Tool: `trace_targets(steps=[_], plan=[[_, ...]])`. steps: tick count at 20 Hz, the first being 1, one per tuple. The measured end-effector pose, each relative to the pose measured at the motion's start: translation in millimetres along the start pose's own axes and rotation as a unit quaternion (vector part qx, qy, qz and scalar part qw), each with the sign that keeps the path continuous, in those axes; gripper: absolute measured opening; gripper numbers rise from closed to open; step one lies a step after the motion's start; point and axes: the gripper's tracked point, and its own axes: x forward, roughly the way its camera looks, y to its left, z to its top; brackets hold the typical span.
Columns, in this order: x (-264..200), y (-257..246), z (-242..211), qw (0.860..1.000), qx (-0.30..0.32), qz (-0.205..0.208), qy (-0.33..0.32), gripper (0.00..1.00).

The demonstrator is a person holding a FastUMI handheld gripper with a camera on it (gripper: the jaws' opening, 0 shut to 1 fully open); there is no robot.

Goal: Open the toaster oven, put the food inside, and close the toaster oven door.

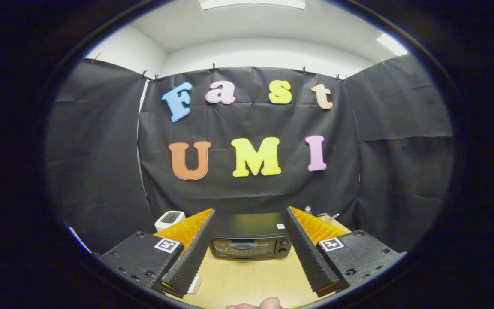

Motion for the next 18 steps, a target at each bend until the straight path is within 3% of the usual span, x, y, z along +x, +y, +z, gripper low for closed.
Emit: trace_targets(steps=[18], plan=[[2.4,9.0,-5.2,1.0,0.014,0.005,0.015,1.0]])
